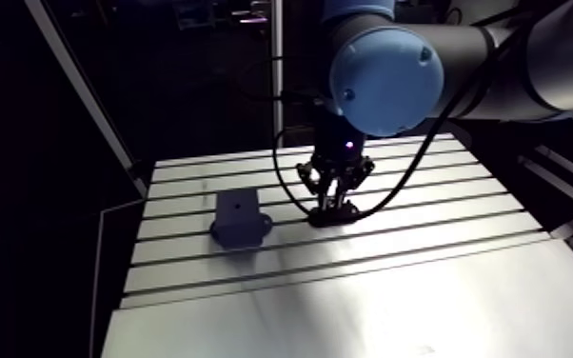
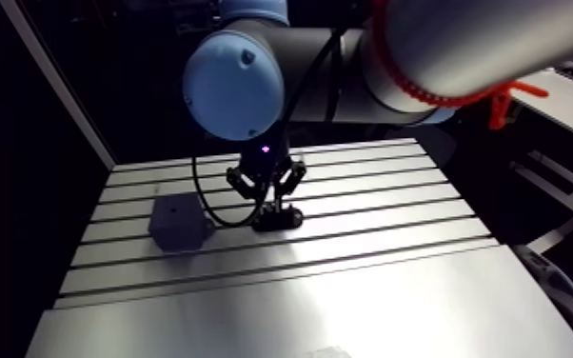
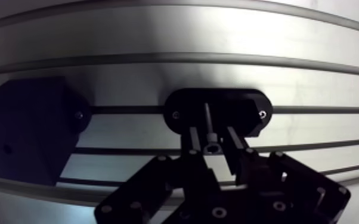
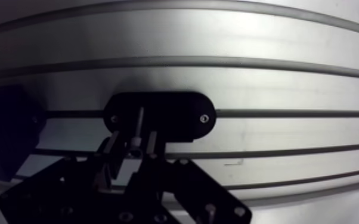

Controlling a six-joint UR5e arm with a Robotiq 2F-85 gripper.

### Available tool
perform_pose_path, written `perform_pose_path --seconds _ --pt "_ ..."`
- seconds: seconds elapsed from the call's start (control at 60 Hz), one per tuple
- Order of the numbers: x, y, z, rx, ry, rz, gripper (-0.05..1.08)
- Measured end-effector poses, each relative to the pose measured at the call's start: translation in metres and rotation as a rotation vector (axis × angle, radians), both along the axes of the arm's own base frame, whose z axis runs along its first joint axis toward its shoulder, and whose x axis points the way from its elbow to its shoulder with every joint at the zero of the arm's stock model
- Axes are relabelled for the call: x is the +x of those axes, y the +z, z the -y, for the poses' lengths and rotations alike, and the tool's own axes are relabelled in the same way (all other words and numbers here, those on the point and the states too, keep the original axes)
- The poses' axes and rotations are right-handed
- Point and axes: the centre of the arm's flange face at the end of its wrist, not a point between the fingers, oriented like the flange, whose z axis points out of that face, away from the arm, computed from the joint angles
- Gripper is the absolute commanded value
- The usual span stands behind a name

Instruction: Pick up the M10 bolt and insert it into the hole until fully seated.

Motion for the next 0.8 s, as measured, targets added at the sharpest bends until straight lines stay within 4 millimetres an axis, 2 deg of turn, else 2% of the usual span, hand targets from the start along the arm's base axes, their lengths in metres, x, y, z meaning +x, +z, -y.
perform_pose_path --seconds 0.8 --pt "0.0005 0.0010 0.0007 -0.004 0.000 0.003 0.69"
